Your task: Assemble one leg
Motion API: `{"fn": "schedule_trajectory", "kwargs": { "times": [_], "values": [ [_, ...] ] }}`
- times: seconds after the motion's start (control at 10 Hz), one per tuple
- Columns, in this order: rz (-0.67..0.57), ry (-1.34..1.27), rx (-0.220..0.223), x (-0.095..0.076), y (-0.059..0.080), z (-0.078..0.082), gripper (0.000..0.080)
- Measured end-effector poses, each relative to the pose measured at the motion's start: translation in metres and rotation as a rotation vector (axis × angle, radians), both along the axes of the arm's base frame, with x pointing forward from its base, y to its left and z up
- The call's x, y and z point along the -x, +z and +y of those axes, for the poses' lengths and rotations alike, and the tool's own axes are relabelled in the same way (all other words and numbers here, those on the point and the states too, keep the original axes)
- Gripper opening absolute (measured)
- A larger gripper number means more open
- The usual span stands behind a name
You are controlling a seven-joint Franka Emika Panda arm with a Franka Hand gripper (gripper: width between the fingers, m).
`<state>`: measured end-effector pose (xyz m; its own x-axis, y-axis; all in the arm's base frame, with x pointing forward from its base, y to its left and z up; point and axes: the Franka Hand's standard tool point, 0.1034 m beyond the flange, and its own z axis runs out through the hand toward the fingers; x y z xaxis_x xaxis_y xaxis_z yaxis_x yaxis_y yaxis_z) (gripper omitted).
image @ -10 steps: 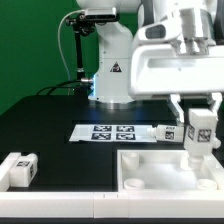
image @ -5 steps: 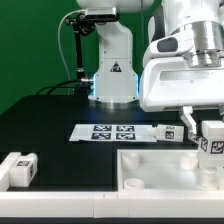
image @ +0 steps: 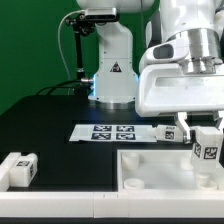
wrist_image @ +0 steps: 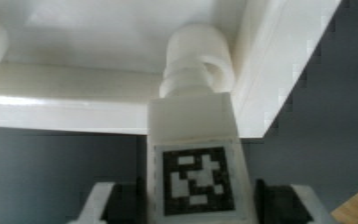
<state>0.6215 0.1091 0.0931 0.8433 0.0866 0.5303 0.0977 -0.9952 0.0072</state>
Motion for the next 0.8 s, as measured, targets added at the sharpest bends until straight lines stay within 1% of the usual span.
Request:
{"fn": "schedule_trajectory", "kwargs": {
  "times": [0.2,0.5,0.7,0.8],
  "values": [
    [0.0,0.011,-0.001,0.0,-0.002,0.009,0.0285],
    [-0.006,0.009,0.001,-0.001,-0.004,0.007,0.0285],
    [0.006,0.01,0.007,0.002,-0.013,0.005,0.0285],
    [0.003,0.01,0.008,0.002,-0.016,0.005,0.0285]
  ]
}}
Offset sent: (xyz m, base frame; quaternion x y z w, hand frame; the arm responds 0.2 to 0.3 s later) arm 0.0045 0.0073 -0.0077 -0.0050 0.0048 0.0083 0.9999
